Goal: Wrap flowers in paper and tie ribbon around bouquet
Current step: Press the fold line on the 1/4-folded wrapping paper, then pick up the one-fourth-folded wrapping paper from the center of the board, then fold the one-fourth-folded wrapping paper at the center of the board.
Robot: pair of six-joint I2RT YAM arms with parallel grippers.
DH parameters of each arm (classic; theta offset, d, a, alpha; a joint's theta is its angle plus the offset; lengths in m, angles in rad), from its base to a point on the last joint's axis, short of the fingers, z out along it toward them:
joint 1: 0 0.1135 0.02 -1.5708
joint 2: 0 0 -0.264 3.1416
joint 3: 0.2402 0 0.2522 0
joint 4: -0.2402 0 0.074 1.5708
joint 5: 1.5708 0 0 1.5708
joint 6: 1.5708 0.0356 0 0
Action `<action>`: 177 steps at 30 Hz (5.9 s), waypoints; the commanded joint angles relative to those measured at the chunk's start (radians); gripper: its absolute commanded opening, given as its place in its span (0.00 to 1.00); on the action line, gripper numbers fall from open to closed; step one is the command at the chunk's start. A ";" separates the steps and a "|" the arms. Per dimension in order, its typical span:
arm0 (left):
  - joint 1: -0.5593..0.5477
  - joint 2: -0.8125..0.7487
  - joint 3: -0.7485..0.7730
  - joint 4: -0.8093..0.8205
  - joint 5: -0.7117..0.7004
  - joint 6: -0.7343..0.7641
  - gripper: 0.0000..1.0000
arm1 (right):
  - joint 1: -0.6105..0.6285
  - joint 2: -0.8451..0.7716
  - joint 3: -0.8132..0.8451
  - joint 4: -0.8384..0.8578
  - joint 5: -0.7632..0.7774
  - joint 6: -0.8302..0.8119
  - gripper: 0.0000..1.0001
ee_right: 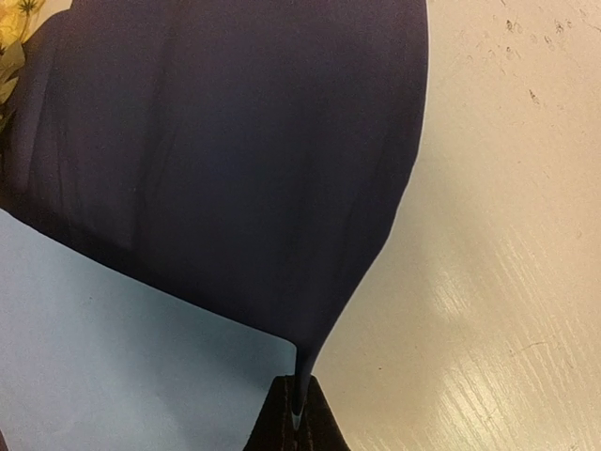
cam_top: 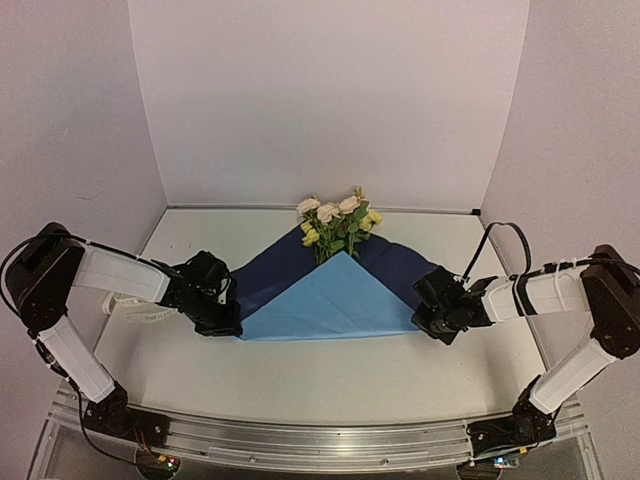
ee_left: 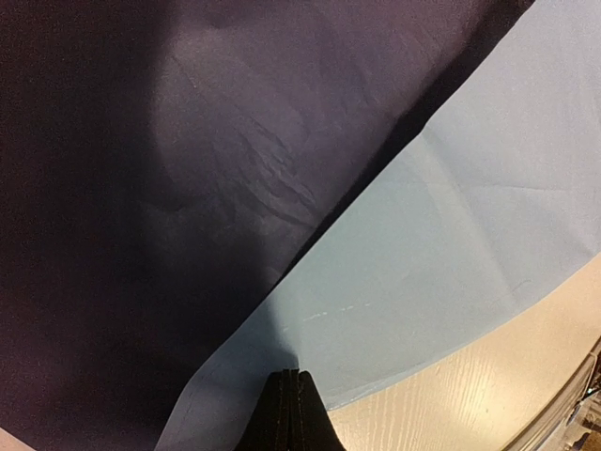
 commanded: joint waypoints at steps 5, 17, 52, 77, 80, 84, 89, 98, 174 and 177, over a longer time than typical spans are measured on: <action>0.008 0.010 0.047 -0.130 -0.011 0.017 0.03 | -0.014 -0.080 0.007 -0.067 -0.040 -0.074 0.40; -0.098 0.006 0.323 -0.114 0.076 0.063 0.15 | -0.088 -0.280 -0.151 -0.015 -0.162 -0.095 0.81; -0.142 0.578 0.847 -0.143 0.263 0.097 0.05 | -0.125 -0.123 -0.468 0.736 -0.164 -0.074 0.33; -0.164 0.574 0.915 -0.153 0.329 0.109 0.06 | -0.129 -0.169 -0.481 0.738 -0.161 0.039 0.53; -0.168 0.573 0.915 -0.153 0.336 0.113 0.06 | -0.136 -0.140 -0.481 0.739 -0.166 0.062 0.54; -0.172 0.577 0.920 -0.153 0.351 0.117 0.06 | -0.154 -0.109 -0.482 0.767 -0.178 0.068 0.56; -0.187 0.603 0.950 -0.161 0.379 0.128 0.06 | -0.164 -0.085 -0.475 0.788 -0.173 0.057 0.46; -0.216 0.662 1.009 -0.142 0.413 0.121 0.06 | -0.166 -0.077 -0.455 0.816 -0.188 0.004 0.09; -0.150 0.438 0.752 -0.058 0.555 0.079 0.05 | 0.105 -0.245 0.098 0.084 -0.176 -0.538 0.00; -0.085 0.342 0.622 -0.107 0.528 0.114 0.05 | 0.105 -0.231 0.120 0.065 -0.175 -0.545 0.00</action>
